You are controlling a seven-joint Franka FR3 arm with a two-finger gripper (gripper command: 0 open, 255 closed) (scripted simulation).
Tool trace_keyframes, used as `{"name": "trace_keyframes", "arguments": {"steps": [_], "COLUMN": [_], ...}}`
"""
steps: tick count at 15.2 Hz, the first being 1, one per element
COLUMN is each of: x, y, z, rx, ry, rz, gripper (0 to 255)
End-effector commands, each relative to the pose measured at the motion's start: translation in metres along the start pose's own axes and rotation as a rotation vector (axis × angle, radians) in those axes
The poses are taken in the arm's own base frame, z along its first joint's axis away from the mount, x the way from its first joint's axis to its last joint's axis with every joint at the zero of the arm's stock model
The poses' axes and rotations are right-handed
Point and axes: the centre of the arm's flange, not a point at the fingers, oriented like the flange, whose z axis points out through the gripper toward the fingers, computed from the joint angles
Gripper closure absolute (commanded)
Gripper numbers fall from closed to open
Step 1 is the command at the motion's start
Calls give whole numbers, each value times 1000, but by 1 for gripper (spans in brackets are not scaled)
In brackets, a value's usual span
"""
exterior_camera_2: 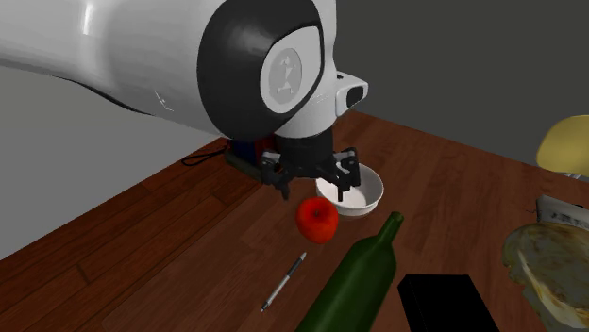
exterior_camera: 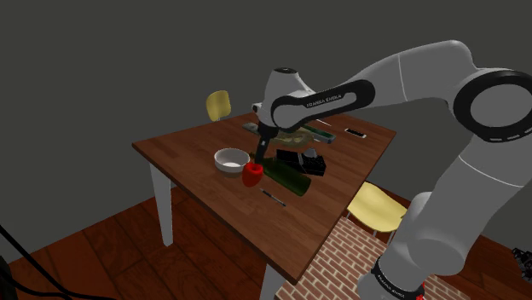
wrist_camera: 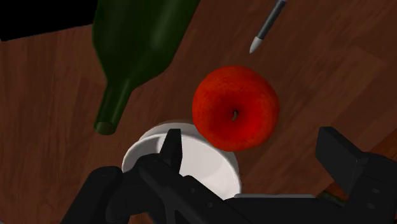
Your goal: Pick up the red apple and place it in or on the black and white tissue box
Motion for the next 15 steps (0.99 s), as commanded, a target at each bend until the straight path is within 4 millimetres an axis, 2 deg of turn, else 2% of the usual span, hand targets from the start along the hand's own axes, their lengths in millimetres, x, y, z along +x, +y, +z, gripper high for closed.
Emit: {"name": "trace_keyframes", "arguments": {"steps": [1, 8, 15], "x": [11, 11, 12], "y": [-1, -1, -1], "z": [11, 45, 45], "rx": [-5, -5, -5], "ry": [9, 9, 9], "rz": [-20, -20, -20], "gripper": [0, 0, 0]}}
